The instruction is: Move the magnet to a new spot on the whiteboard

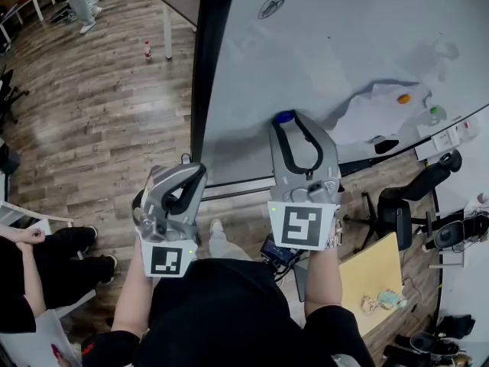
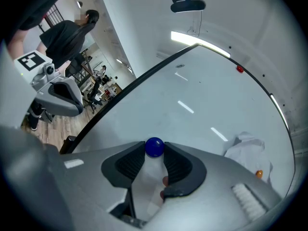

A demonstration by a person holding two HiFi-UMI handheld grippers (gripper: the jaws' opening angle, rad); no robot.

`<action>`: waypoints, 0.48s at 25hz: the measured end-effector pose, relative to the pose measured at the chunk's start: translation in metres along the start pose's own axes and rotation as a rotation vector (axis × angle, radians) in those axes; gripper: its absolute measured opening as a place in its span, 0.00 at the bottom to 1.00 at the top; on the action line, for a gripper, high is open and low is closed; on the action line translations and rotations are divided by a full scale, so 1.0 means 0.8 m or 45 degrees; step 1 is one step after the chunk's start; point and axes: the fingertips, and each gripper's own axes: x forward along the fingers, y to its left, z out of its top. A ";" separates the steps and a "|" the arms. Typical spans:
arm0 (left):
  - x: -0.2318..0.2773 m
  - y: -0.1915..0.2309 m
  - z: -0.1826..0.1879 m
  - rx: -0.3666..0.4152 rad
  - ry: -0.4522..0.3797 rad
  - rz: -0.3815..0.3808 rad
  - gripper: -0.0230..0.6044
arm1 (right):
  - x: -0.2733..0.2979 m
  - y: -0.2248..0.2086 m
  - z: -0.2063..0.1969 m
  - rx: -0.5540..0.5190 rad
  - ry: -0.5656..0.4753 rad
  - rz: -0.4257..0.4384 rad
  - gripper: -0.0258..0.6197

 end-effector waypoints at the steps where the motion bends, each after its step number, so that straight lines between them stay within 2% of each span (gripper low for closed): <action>1: 0.000 0.001 -0.001 0.000 0.002 0.002 0.04 | 0.000 0.000 0.000 0.000 -0.001 -0.001 0.24; 12: 0.003 -0.001 -0.004 0.000 0.008 0.001 0.04 | 0.001 0.000 0.001 0.022 -0.045 0.011 0.24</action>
